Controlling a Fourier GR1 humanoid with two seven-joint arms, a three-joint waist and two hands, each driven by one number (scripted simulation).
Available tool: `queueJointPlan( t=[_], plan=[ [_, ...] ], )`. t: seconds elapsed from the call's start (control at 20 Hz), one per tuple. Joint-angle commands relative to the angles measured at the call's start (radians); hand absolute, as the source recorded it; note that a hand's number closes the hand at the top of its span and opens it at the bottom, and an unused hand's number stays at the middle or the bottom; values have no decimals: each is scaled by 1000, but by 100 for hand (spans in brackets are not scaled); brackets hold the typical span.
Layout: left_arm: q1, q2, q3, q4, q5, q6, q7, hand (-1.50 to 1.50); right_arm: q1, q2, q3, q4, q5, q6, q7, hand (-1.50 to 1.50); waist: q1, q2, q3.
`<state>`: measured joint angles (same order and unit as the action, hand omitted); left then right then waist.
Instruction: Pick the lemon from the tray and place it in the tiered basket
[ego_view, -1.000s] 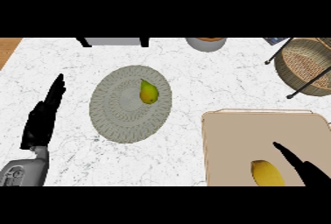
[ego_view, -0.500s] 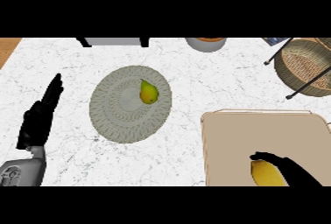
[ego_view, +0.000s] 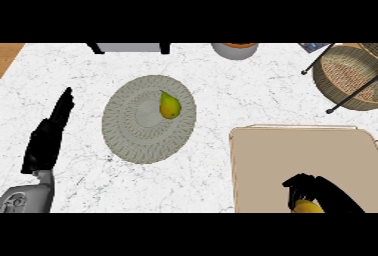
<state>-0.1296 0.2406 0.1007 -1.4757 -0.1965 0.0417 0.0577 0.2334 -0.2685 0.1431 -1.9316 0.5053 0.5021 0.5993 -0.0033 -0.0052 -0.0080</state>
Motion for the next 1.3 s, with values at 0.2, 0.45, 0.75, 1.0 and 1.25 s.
queueJointPlan(
  t=[0.2,0.45,0.75,1.0,1.25],
  plan=[
    [-16,-8,-6,-23,-8,-3,16,0,-141,-61,97,11,97,40,-123,150,17,4,9],
    [-14,24,33,-1,27,-42,-3,0,-275,-27,207,88,224,-33,-209,150,12,5,8],
    [-3,-4,-2,-45,-17,-5,47,0,-338,48,-20,-95,68,-123,-199,150,-1,1,9],
    [-19,-6,9,5,-19,1,10,0,-410,61,-103,-258,77,-178,-139,150,-5,3,8],
    [1,-22,-6,-25,-23,1,29,0,-647,-57,-334,-245,-41,-86,-23,150,3,3,7]
  ],
)
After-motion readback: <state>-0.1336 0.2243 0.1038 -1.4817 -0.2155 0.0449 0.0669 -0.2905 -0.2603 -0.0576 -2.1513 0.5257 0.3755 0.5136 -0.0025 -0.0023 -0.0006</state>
